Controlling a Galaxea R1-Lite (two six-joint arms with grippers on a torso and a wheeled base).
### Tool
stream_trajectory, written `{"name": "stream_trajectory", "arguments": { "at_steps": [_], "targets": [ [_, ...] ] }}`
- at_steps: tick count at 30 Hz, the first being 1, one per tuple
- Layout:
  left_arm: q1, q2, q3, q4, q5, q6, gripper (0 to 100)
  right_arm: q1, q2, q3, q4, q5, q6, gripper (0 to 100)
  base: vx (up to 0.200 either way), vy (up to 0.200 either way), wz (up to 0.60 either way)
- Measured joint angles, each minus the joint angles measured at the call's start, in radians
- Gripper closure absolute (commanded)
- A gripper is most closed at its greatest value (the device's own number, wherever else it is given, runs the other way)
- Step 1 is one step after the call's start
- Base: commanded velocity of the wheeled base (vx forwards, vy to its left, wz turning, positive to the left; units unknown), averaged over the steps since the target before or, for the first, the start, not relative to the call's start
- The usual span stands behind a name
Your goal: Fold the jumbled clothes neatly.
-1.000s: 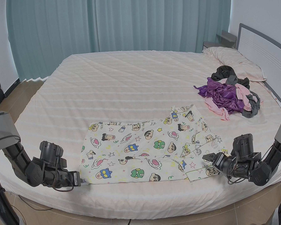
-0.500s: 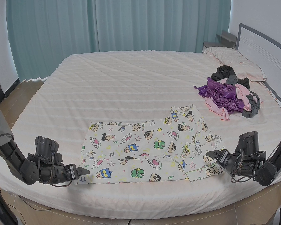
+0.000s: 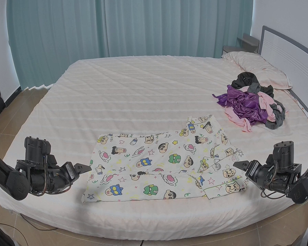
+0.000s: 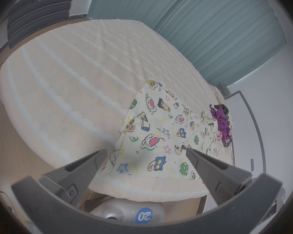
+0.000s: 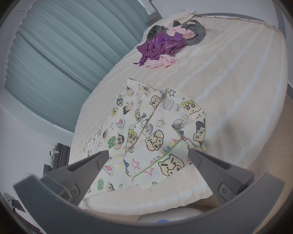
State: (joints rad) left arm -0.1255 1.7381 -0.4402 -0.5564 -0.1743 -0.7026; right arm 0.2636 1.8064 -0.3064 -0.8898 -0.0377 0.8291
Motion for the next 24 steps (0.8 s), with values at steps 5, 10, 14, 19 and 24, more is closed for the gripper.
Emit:
{"name": "stream_trajectory", "arguments": {
  "at_steps": [5, 10, 14, 19, 24],
  "targets": [
    [-0.001, -0.019, -0.008, 0.001, -0.001, -0.001, 0, -0.001, 0.0, 0.006, 0.0, 0.001, -0.004, 0, 0.2, 0.0, 0.0],
    [-0.001, -0.021, -0.01, 0.0, -0.002, 0.0, 0, -0.001, -0.005, 0.006, 0.0, 0.001, -0.017, 0, 0.16, 0.0, 0.0],
    [-0.001, -0.02, -0.009, -0.006, -0.002, -0.001, 0, 0.0, -0.007, 0.007, -0.001, 0.001, -0.018, 0, 0.0, 0.0, 0.0],
    [-0.002, -0.014, -0.009, -0.005, -0.002, -0.003, 0, 0.003, -0.007, 0.007, -0.001, 0.001, -0.018, 0, 0.0, 0.0, 0.0],
    [-0.004, -0.004, -0.009, -0.005, -0.002, -0.003, 0, 0.004, -0.007, 0.009, -0.001, 0.001, -0.018, 0, 0.0, -0.12, 0.0]
  ]
}}
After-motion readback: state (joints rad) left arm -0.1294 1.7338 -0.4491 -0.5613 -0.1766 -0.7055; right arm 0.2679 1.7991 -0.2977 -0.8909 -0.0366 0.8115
